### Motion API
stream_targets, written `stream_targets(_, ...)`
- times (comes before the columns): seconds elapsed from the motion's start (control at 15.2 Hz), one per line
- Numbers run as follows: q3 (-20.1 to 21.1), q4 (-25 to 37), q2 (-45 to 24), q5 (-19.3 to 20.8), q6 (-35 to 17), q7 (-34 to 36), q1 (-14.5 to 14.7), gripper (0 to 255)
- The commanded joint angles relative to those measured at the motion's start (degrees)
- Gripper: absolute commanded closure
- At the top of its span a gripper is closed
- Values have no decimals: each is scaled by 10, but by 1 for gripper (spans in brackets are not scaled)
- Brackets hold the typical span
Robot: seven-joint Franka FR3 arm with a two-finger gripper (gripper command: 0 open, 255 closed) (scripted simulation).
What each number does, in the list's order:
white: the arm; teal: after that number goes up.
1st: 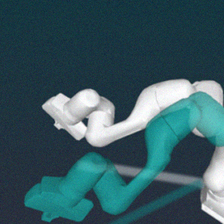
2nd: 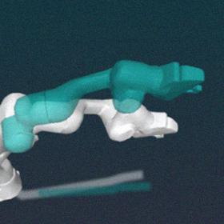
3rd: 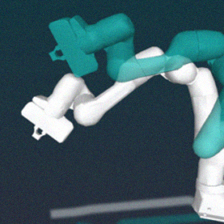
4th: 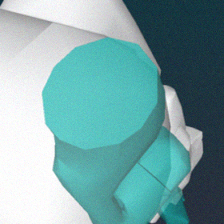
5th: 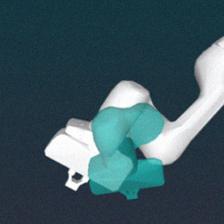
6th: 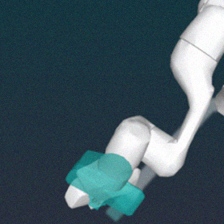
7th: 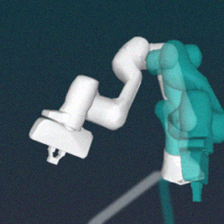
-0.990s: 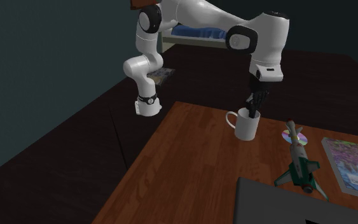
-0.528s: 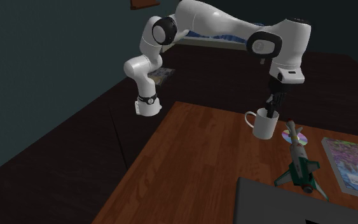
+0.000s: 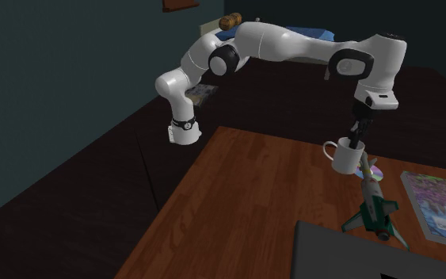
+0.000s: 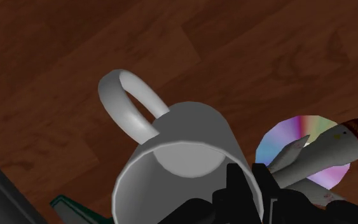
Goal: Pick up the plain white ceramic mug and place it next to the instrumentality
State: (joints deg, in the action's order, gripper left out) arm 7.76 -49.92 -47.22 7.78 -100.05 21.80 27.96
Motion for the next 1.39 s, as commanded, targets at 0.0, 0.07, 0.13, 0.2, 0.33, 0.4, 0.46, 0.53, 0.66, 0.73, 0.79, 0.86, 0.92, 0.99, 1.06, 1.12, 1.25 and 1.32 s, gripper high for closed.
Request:
stream_targets(0.0,0,-5,-6,1,-11,2,1,255)
stream_targets(0.07,0,-15,-4,1,-20,3,0,255)
stream_targets(0.13,0,-25,-3,1,-29,3,-1,255)
stream_targets(0.2,0,-34,-3,1,-37,4,-1,255)
stream_targets(0.33,0,-50,-2,2,-52,5,-2,255)
stream_targets(0.4,-1,-57,-2,2,-60,6,-3,255)
stream_targets(0.46,-1,-64,-3,2,-67,6,-3,255)
stream_targets(0.53,-1,-66,-3,2,-69,6,-3,255)
stream_targets(0.66,-1,-66,-3,2,-69,6,-3,255)
stream_targets(0.73,-1,-66,-3,2,-69,6,-3,255)
stream_targets(0.79,-1,-66,-3,2,-69,6,-3,255)
stream_targets(0.86,-1,-66,-3,2,-69,6,-3,255)
stream_targets(0.92,-1,-66,-3,2,-69,6,-3,255)
stream_targets(0.99,-1,-66,-3,2,-69,6,-3,255)
stream_targets(1.06,-1,-66,-3,2,-69,6,-3,0)
stream_targets(1.12,-1,-65,-3,2,-68,6,-3,0)
stream_targets(1.25,-1,-65,-3,2,-68,6,-3,0)
stream_targets(1.32,-1,-65,-3,2,-68,6,-3,0)
